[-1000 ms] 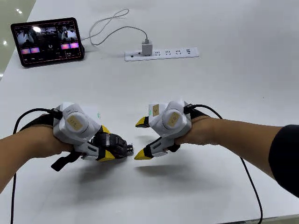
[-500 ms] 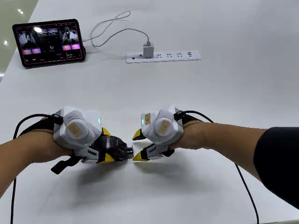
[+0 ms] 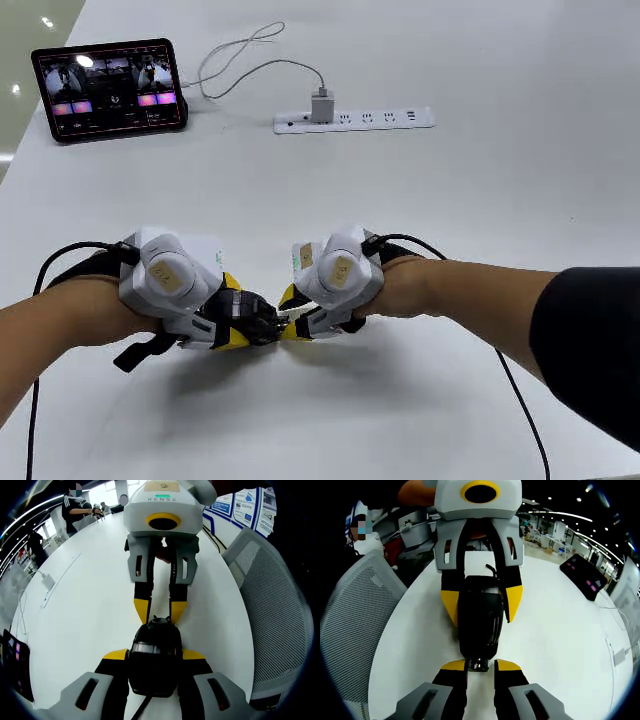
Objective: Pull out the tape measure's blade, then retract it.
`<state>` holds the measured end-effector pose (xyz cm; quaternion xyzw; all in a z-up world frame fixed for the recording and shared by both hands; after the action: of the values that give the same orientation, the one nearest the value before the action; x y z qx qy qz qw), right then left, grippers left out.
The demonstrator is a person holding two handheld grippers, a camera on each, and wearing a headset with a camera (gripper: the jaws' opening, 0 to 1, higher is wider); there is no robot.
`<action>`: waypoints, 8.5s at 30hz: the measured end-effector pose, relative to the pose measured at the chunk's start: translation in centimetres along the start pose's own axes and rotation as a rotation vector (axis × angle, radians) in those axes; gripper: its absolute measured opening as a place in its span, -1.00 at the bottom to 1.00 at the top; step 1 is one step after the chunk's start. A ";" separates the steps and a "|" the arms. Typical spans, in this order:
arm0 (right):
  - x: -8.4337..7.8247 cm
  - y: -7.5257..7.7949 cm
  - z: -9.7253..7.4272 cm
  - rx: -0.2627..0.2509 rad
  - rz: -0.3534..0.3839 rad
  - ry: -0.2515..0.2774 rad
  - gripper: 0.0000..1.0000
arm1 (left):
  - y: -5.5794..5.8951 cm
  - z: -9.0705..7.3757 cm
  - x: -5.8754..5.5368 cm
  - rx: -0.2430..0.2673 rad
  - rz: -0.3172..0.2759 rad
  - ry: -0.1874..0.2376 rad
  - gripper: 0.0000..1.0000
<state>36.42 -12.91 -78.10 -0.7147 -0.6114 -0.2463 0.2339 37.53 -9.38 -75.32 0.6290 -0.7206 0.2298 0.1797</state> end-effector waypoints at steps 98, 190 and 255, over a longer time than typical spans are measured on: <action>-3.6 0.2 -2.5 -0.032 0.112 -0.056 -0.81 | -0.1 0.1 -0.2 0.008 0.012 -0.007 -0.36; -7.4 0.2 -5.6 -0.040 0.146 -0.095 -0.81 | -0.1 0.0 -0.2 0.019 0.008 -0.019 -0.36; -9.7 0.5 -7.6 -0.051 0.159 -0.113 -0.81 | -0.1 0.1 0.0 0.022 0.012 -0.023 -0.36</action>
<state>35.11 -25.22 -78.47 -0.7795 -0.5586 -0.2016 0.1993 37.59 -9.39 -75.38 0.6293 -0.7236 0.2318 0.1631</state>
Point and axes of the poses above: the centre of the closed fingertips' face, and the gripper's own axes: z roughly forward along the fingers, y roughly to its right, x roughly out of its top, the point moved 1 cm from there along -z, roughly backward along the fingers, and after that the axes turned 5 degrees about z, right-handed, at the moved point
